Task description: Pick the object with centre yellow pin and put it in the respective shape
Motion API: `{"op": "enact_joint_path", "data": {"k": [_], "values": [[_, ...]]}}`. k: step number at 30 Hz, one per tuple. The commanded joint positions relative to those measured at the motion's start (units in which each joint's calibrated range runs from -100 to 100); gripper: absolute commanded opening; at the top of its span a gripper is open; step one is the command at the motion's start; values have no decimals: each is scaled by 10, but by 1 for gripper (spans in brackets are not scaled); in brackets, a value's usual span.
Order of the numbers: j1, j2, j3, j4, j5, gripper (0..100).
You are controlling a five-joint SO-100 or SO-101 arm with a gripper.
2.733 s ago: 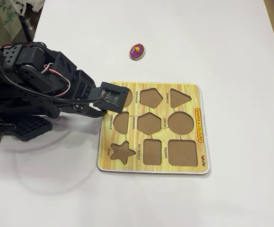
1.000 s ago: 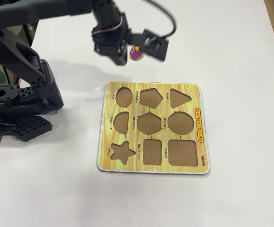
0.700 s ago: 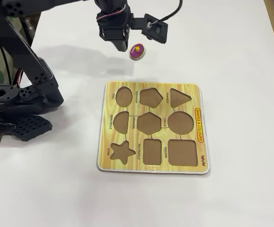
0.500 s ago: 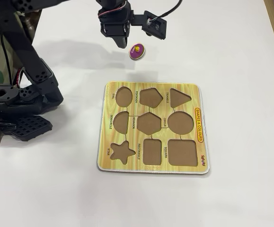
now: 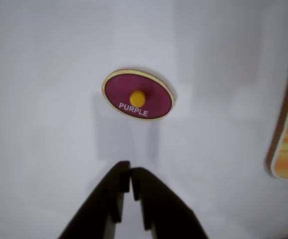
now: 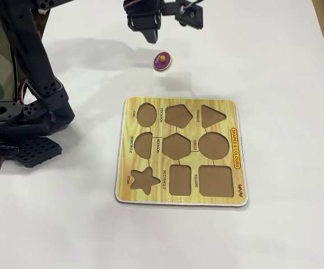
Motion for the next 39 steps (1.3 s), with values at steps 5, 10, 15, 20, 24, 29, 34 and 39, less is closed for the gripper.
{"op": "enact_joint_path", "data": {"k": [5, 10, 15, 20, 24, 29, 34, 39], "values": [[-6, -8, -22, -65, -2, 1], [4, 10, -22, -74, 3, 2], [6, 32, -23, -75, 3, 2], [6, 31, -22, -75, 3, 7], [6, 33, -27, -76, 3, 8], [6, 37, -32, -77, 3, 12], [6, 38, -33, -77, 2, 12], [6, 39, -33, -77, -2, 12]]}}
